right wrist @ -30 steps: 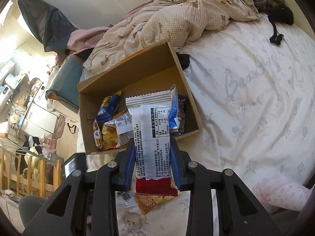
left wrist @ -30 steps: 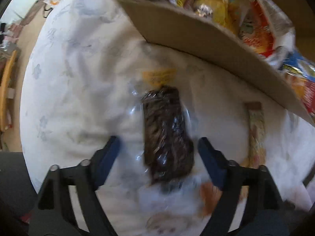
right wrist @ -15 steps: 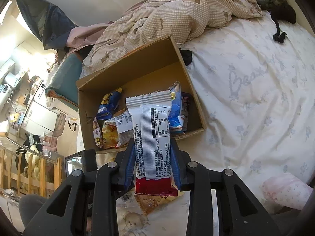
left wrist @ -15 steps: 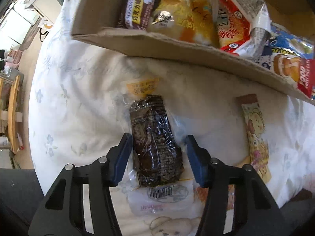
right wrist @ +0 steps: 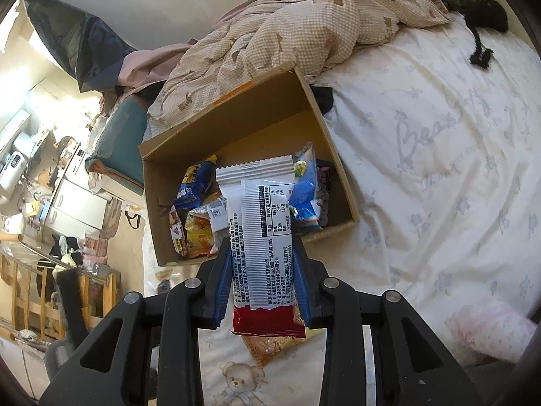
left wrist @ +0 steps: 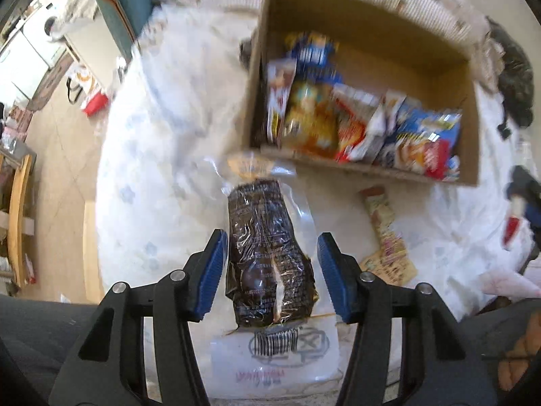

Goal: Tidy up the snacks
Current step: 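Lower both snacks into the box and open both tools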

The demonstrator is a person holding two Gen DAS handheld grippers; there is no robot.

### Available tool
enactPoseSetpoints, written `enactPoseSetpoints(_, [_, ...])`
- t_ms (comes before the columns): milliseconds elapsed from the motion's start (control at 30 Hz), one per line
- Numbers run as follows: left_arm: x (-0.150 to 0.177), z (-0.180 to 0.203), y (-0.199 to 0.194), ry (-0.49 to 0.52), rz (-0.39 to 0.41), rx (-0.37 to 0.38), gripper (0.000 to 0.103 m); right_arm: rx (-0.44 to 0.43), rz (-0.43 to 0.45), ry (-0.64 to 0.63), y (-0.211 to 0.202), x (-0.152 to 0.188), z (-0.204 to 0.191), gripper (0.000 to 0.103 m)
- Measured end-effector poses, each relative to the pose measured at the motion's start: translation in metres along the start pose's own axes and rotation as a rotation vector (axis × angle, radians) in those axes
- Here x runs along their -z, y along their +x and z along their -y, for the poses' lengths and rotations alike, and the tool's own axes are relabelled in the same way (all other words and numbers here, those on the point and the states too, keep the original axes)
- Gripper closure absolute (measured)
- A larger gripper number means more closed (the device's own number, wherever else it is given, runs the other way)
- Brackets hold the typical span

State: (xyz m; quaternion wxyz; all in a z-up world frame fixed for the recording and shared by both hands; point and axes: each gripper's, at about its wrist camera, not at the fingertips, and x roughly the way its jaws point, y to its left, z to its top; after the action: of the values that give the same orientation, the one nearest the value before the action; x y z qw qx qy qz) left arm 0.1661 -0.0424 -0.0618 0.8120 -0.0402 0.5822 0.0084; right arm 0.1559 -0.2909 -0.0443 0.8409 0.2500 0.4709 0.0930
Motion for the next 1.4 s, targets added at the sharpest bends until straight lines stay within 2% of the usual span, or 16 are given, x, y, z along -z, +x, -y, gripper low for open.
enactPoseSetpoints(67, [-0.007,-0.007,-0.012,-0.010,0.023,0.015,0.052,-0.004,0.007,-0.004,0.001,-0.006,-0.003,0.069])
enactPoseSetpoints(233, [-0.031,-0.003,-0.047,0.006,0.150,0.041,0.052,-0.004,0.013,-0.024,0.009,-0.019,-0.008,0.069])
enactPoseSetpoints(300, [-0.044,0.006,-0.056,0.039,0.217,0.028,0.052,-0.009,0.014,-0.027,0.014,-0.027,-0.009,0.069])
enactPoseSetpoints(367, [-0.062,0.012,-0.061,0.058,0.250,0.022,0.052,-0.021,0.017,-0.027,0.020,-0.036,-0.009,0.069])
enactPoseSetpoints(533, [-0.099,0.026,-0.045,0.084,0.267,0.002,0.052,-0.029,0.006,-0.027,0.042,-0.056,-0.008,0.069])
enactPoseSetpoints(700, [-0.118,0.042,-0.013,0.117,0.268,-0.038,0.052,-0.032,-0.035,-0.014,0.068,-0.067,-0.005,0.069])
enactPoseSetpoints(833, [-0.128,0.053,0.014,0.144,0.244,-0.066,0.052,-0.020,-0.075,-0.028,0.085,-0.071,-0.008,0.068])
enactPoseSetpoints(1067, [-0.136,0.059,0.042,0.171,0.213,-0.090,0.052,-0.025,-0.090,-0.037,0.096,-0.074,-0.012,0.066])
enactPoseSetpoints(1400, [-0.141,0.058,0.054,0.162,0.193,-0.088,0.051,-0.048,-0.090,-0.003,0.099,-0.077,-0.009,0.066])
